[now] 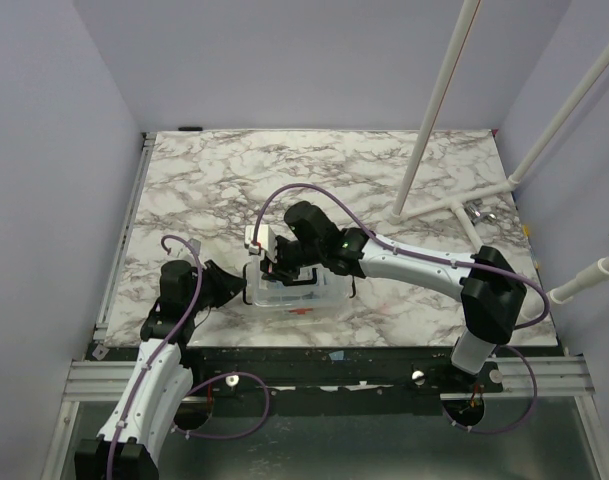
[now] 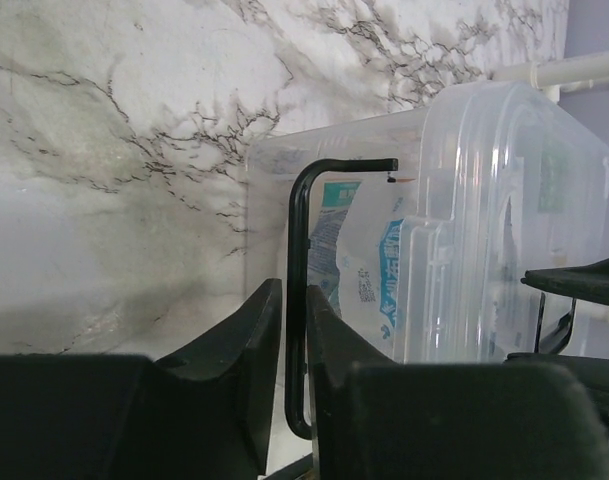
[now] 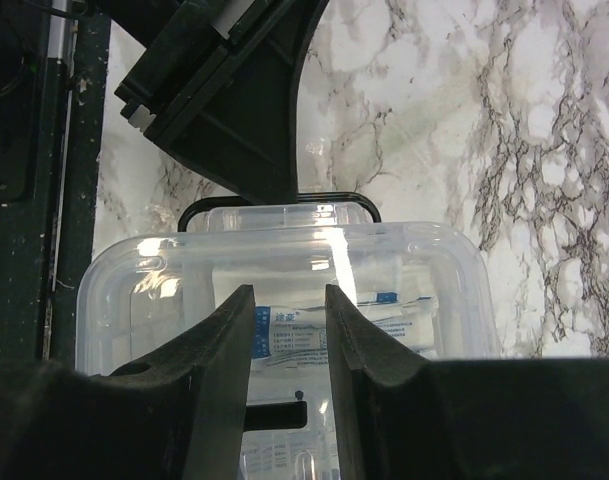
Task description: Organize the medicine kit
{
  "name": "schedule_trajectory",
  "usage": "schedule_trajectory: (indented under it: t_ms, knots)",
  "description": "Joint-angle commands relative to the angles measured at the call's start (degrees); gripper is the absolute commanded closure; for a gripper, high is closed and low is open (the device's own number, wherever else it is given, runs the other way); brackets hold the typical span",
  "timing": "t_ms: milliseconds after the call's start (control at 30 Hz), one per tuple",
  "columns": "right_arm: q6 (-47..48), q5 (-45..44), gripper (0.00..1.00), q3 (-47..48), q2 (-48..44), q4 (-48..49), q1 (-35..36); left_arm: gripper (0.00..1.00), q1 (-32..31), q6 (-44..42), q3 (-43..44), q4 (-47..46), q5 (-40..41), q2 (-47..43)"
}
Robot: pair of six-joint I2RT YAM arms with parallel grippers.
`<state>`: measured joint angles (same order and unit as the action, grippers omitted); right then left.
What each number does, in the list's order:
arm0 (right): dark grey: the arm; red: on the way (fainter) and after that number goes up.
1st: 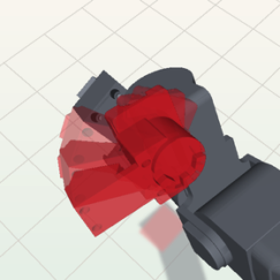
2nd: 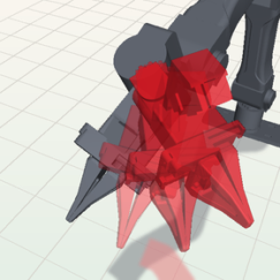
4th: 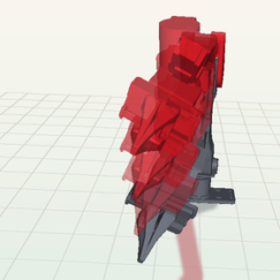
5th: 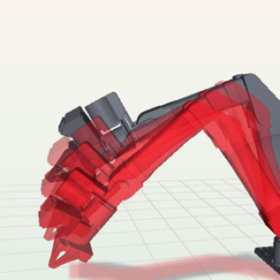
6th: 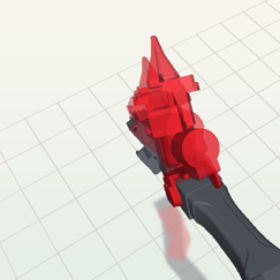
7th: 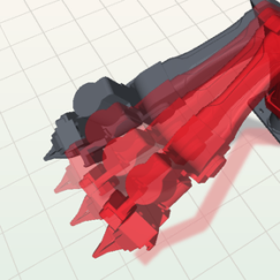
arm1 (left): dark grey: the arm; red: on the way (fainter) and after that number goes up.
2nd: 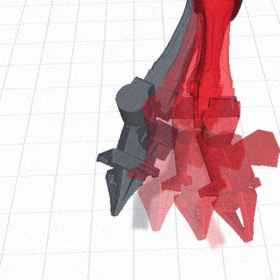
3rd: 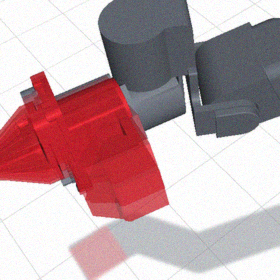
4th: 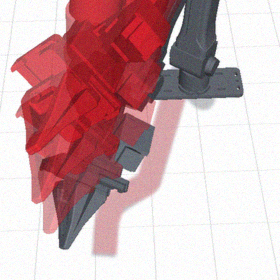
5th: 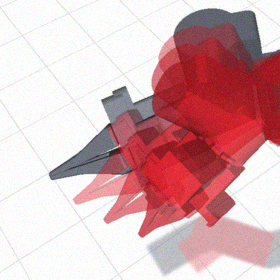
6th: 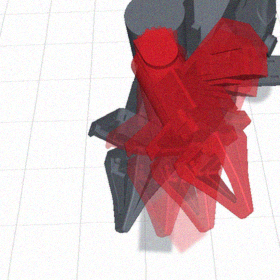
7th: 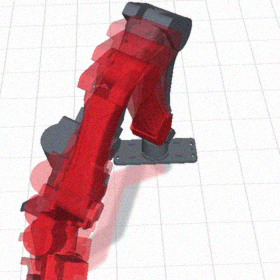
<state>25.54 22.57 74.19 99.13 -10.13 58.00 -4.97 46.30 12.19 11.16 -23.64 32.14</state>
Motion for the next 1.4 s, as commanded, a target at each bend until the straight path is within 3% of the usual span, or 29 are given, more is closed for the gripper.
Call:
schedule_trajectory:
  t_ms: [0, 200, 600, 900, 1367]
  knots:
    - [0.1, -4.4, 0.63, -1.9, 3.8, -6.7, -0.3, 0.87, 0.4, -1.0, 0.6, -1.2, -1.7, -0.3]
    - [0.0, -5.4, 0.63, -2.5, 3.7, -6.7, -0.3, 0.93, 0.4, -1.3, 1.9, 1.0, -1.8, -2.5]
    - [-0.3, -5.8, 0.64, -3.2, 3.8, -6.7, -0.3, 0.94, 0.4, -3.5, 5.9, 5.0, -1.5, -4.1]
    - [-0.3, -6.4, 0.64, -3.5, 3.9, -6.7, -0.4, 0.85, 0.4, -4.3, 7.1, 4.9, -2.8, -5.0]
    - [-0.4, -6.6, 0.64, -4.0, 3.9, -6.7, -0.4, 0.82, 0.4, -4.3, 7.5, 4.9, -3.6, -5.9]
